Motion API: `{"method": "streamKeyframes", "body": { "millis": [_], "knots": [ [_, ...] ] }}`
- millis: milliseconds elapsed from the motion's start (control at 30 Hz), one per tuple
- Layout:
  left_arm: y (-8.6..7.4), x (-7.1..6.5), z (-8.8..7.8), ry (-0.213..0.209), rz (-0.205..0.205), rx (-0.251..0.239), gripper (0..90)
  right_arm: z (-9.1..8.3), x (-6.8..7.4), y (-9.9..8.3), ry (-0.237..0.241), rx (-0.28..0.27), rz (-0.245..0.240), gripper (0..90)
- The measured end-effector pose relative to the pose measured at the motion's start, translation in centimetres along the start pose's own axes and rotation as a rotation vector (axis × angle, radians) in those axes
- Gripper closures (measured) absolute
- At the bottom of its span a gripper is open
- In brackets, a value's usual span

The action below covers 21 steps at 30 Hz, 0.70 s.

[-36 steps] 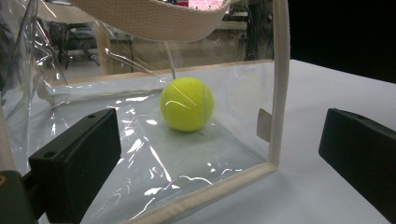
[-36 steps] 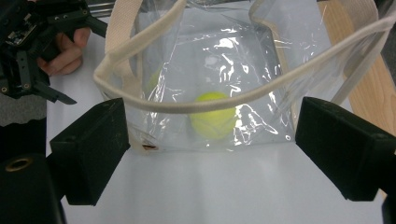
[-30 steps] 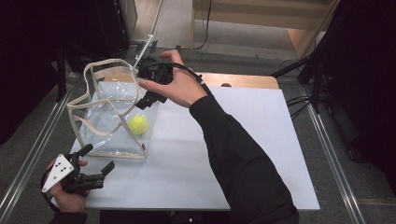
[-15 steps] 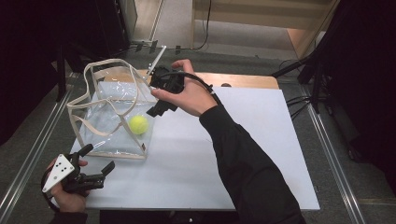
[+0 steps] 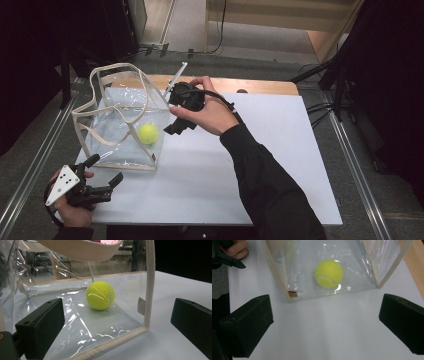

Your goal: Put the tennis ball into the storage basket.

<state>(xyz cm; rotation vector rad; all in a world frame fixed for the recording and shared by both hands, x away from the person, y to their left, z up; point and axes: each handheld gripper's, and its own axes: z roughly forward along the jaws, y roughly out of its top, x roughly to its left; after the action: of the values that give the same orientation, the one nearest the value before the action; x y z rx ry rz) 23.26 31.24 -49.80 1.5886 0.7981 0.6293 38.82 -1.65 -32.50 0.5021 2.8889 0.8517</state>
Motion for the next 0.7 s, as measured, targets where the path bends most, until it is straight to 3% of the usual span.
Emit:
{"method": "streamKeyframes", "body": {
  "millis": [433,700],
  "knots": [
    [0.0,0.0,0.0,0.0,-0.002,-0.003,0.0,0.9,0.8,-3.2,0.006,-0.026,0.013,0.0],
    [0.0,0.0,0.0,0.0,-0.001,-0.002,0.0,1.2,1.2,-5.3,-0.005,-0.044,0.045,0.0]
  ]
}}
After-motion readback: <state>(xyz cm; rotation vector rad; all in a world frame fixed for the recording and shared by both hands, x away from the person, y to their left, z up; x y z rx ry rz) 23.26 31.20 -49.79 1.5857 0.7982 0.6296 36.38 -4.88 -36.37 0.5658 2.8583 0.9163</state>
